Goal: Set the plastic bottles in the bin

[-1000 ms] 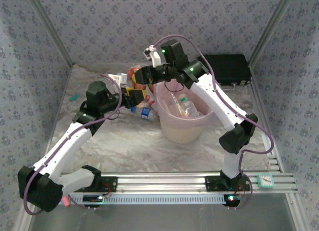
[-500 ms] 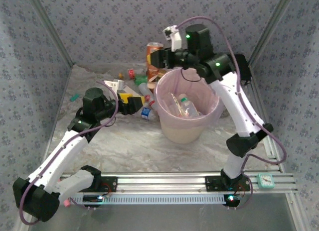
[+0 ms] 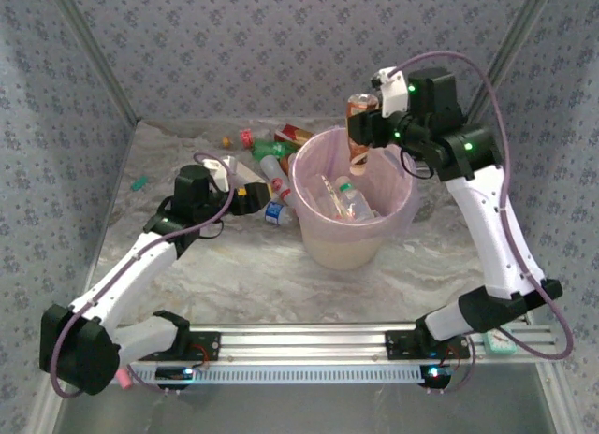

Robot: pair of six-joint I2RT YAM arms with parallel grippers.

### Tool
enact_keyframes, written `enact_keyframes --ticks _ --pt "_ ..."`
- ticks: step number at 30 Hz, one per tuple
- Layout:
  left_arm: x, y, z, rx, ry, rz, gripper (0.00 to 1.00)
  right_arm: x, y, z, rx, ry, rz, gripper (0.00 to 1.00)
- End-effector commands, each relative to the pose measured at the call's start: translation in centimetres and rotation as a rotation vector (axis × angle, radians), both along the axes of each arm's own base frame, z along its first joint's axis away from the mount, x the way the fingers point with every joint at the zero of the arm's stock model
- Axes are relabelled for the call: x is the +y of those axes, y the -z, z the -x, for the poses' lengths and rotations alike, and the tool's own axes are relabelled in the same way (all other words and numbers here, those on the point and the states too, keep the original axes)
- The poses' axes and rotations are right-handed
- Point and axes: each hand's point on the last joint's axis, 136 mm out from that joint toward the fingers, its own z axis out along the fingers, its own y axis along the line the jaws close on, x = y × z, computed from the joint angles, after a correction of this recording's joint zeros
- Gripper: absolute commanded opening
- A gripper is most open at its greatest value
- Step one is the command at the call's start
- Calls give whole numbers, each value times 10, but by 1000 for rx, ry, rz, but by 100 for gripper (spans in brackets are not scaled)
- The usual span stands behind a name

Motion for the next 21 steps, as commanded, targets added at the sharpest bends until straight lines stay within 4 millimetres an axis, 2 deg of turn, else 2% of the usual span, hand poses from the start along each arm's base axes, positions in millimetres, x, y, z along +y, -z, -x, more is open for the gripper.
enact_keyframes --ticks 1,6,12,15,21 --pt "13 5 -9 62 -81 -26 93 0 38 -5 46 -45 158 47" --pt "15 14 -9 88 -94 -36 93 33 67 -7 101 -155 195 47" --pt "16 13 -8 89 -94 -43 93 58 108 -9 178 -224 227 47" --pt "17 13 -8 87 -97 -44 93 65 123 -8 220 -243 206 48" --pt "18 13 -8 87 -97 -47 93 64 156 -4 292 -235 225 49"
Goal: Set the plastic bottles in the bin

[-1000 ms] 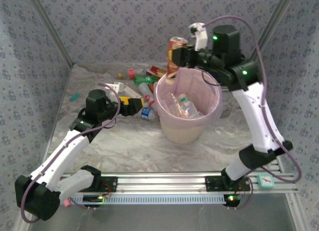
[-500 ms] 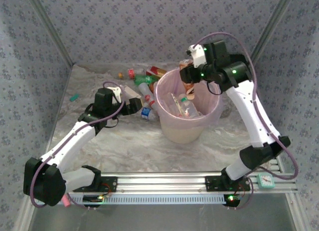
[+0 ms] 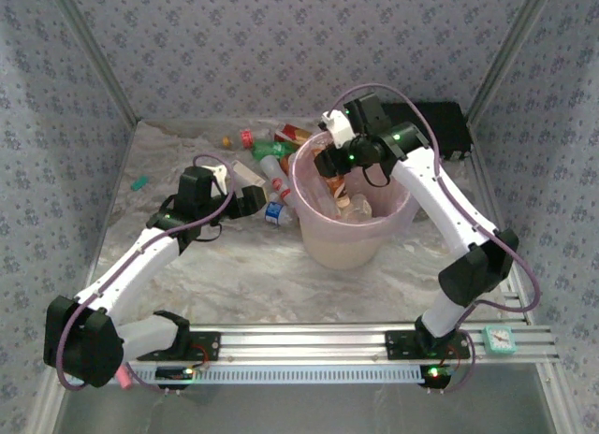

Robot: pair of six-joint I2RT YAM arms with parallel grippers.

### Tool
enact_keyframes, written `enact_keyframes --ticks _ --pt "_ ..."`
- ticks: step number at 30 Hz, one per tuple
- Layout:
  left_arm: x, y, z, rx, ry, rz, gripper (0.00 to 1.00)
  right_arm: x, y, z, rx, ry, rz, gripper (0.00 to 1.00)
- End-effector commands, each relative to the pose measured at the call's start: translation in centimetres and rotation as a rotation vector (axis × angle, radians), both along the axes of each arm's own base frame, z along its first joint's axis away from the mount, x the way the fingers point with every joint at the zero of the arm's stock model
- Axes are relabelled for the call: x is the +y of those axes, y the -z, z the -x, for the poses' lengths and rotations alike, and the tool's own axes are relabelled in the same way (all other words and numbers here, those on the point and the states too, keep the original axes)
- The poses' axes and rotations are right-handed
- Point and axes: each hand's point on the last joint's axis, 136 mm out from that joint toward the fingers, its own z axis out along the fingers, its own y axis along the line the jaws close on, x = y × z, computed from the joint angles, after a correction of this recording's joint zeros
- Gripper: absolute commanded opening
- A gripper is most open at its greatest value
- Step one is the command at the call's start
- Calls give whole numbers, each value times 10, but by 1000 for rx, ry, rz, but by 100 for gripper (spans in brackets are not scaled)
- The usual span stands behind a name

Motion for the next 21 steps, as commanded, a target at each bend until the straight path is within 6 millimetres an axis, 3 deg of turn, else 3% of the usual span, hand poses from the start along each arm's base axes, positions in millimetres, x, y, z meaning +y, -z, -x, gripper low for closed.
enact_keyframes --ticks 1,9,14,21 --pt "1 -20 -6 -40 -13 16 93 1 26 10 78 -14 24 50" --pt "2 -16 -6 -36 -15 11 93 -9 59 15 115 28 107 52" --pt "2 -14 -5 -31 -15 9 93 -15 70 15 114 65 143 56" --pt "3 -10 -4 -26 -17 4 93 -40 72 11 64 169 229 62"
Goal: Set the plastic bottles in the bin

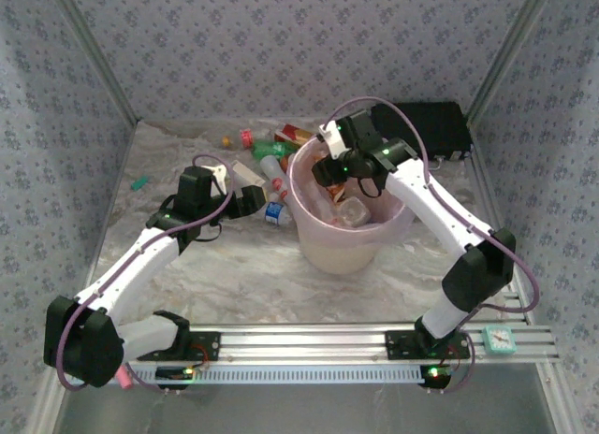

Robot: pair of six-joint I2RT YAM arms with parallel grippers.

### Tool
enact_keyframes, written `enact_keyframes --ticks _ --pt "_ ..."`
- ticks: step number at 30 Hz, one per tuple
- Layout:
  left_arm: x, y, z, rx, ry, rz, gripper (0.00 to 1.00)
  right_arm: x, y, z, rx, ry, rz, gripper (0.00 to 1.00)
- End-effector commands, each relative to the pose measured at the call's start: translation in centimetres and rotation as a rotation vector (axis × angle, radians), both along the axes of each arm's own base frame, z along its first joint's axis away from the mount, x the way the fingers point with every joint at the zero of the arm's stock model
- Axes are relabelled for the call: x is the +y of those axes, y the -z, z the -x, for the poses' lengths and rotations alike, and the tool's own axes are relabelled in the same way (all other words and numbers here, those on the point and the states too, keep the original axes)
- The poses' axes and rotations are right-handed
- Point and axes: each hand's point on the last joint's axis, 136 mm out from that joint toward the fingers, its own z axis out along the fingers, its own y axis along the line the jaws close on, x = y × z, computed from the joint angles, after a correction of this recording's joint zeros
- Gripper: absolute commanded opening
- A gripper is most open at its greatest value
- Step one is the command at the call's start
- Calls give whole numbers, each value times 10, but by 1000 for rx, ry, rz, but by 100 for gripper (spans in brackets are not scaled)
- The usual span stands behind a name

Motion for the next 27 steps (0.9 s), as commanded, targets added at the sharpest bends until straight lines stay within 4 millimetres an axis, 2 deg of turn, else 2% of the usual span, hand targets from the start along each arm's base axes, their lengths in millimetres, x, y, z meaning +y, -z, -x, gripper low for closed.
enact_keyframes --ticks 1,3,8,12,14,21,25,27 --pt "2 -10 -4 -26 -12 5 93 -35 33 20 113 88 139 62" --pt "2 -11 -3 -28 -12 5 93 -37 18 21 81 89 123 62" --pt "2 -11 -5 -30 -15 9 93 -27 -48 32 -39 2 32 61" --pt "1 -11 -5 -29 -13 13 93 -22 -77 43 -132 -99 100 60" --pt "1 -11 -5 -31 -12 12 93 -23 -81 45 -188 -161 191 55" --pt "1 -13 -5 -34 -9 11 93 -39 -77 33 -292 -306 479 55" --pt "2 -16 -5 -41 -9 10 93 -42 -61 28 -246 -374 560 55" --pt "1 -17 -5 -42 -8 10 93 -40 -47 30 -194 -405 560 55"
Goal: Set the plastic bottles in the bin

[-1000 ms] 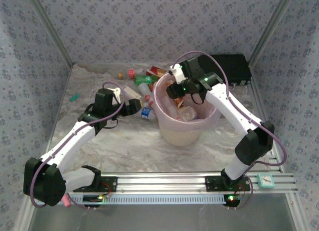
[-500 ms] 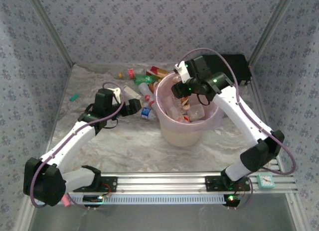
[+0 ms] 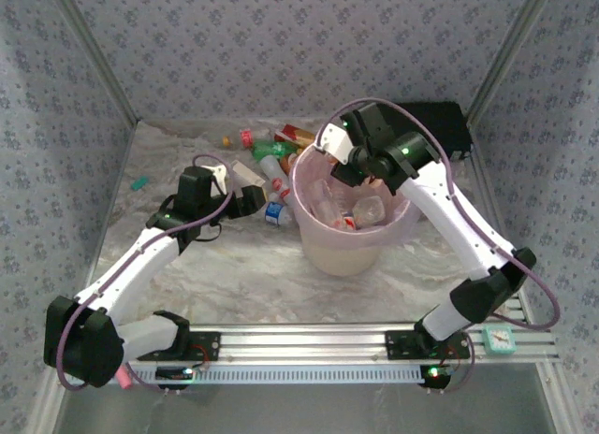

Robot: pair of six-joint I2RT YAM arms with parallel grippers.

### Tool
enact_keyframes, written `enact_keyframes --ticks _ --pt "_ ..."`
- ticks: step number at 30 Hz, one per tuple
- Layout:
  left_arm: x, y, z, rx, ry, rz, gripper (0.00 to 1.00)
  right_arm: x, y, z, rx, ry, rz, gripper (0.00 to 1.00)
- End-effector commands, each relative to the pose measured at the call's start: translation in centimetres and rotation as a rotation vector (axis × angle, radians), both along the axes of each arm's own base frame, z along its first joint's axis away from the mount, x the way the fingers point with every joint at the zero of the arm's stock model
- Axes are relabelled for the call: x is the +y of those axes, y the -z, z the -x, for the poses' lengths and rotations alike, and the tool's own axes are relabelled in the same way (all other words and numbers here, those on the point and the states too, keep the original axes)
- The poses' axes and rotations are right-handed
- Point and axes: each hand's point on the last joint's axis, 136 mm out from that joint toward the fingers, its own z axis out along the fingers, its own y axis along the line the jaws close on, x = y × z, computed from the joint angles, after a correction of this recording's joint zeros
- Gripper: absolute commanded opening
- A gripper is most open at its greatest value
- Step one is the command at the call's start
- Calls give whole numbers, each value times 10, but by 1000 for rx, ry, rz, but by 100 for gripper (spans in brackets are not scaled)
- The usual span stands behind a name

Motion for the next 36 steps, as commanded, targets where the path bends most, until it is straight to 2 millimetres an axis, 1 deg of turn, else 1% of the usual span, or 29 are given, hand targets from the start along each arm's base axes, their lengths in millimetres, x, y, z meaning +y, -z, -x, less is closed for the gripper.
enact_keyframes --ticks 1,3,6,8,11,13,15,18,20,23,26,30,34,36 --pt "1 -17 -5 -43 -8 11 93 -4 20 5 78 -70 94 56" --pt "1 -17 -5 -42 -6 10 93 4 32 14 139 -103 56 61" --pt "1 -18 -5 -41 -6 8 94 13 37 24 186 -132 -14 73" --pt "1 -19 -5 -41 -7 6 93 15 33 25 186 -129 -53 78" --pt "1 -17 -6 -34 -10 6 93 15 19 24 174 -113 -110 83" --pt "2 -15 -7 -19 -27 13 93 13 8 21 156 -79 -146 84" --pt "5 -8 -10 15 -67 21 93 8 -7 15 135 -20 -219 84" --pt "10 5 -12 94 -162 70 93 -2 -25 6 129 77 -344 79" --pt "10 17 -13 150 -236 141 92 -6 -34 4 125 110 -422 78" --pt "3 34 -9 224 -322 258 88 -12 -51 5 101 172 -527 78" --pt "-6 43 -9 280 -377 351 88 -18 -64 9 91 235 -610 78" --pt "-14 61 -8 383 -500 418 90 -28 -74 15 77 313 -669 79" --pt "-23 79 -6 445 -595 489 88 -37 -74 19 55 354 -686 80" --pt "-34 84 -6 468 -601 519 87 -40 -72 20 48 365 -685 80"
